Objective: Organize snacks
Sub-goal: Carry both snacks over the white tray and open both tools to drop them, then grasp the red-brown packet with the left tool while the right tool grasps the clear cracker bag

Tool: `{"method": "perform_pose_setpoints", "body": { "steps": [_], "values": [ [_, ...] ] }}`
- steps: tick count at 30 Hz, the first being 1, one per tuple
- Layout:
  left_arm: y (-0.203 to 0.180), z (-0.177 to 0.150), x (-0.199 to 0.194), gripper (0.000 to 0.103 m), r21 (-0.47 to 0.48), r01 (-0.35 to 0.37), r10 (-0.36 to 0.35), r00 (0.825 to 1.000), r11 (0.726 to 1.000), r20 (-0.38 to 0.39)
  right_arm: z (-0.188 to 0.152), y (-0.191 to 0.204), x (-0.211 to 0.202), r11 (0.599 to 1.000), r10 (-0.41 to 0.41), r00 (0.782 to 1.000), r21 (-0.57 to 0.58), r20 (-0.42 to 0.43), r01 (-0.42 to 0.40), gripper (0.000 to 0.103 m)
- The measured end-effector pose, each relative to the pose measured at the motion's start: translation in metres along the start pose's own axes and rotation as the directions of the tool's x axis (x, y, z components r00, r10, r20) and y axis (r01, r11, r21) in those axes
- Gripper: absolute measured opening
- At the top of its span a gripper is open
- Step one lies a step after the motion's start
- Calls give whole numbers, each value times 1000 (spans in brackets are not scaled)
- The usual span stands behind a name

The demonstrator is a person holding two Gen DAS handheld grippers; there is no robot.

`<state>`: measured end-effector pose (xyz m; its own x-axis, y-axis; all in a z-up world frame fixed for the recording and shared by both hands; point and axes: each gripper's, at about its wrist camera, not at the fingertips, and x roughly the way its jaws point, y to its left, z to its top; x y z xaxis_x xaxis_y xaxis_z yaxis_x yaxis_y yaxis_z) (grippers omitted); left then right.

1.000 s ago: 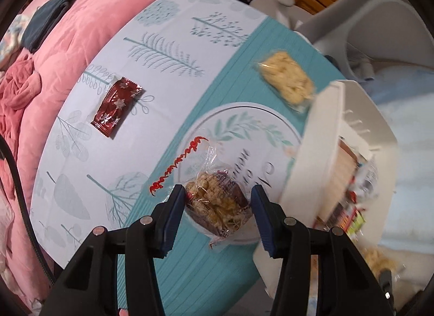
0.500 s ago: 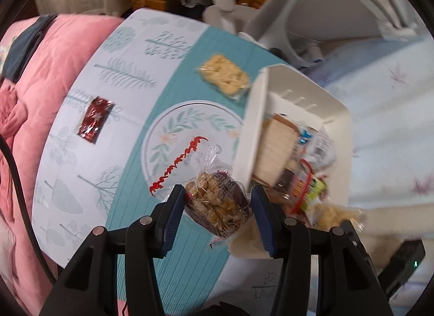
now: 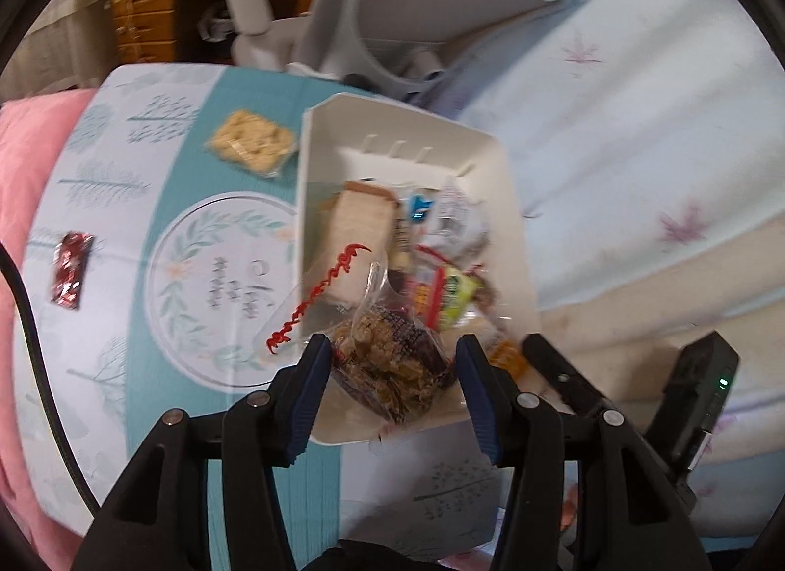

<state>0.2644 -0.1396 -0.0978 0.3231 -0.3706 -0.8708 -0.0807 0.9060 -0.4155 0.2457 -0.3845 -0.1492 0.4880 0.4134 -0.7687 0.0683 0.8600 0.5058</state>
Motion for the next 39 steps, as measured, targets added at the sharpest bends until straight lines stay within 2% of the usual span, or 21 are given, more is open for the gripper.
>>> {"method": "perform_pose_setpoints", "body": {
  "steps": [2,7,12,19,29,34,37,39],
  "values": [
    [-6,-1,-4,52,30,28,-28,999,999,16,-1,0,-2,1000,-3,1000,6,3,3,60],
    [-1,-4,-11,54,36,16,-17,1000,999,21,-4,5,-4,1000,-3,1000,4,7,3,60],
    [20,-9,-23,59,8,-8,7,999,1000,35,-8,19,-6,1000,0,1000,-21,16,0,60],
    [54,-16,-42,59,-1,-35,35,998,999,47,-24,50,-5,998,-6,1000,-60,19,7,60],
    [126,-26,-81,60,64,-87,85,995,994,47,-63,125,2,984,-71,996,-158,46,78,61],
    [178,-22,-91,60,40,-119,119,993,992,9,-70,163,9,968,-101,994,-224,52,110,61],
    [206,-16,-92,60,27,-133,134,991,991,-20,-66,188,15,943,-140,988,-297,60,151,61],
    [223,-12,-89,63,15,-132,132,990,991,-40,-63,203,21,912,-193,980,-358,52,199,70]
  ]
}}
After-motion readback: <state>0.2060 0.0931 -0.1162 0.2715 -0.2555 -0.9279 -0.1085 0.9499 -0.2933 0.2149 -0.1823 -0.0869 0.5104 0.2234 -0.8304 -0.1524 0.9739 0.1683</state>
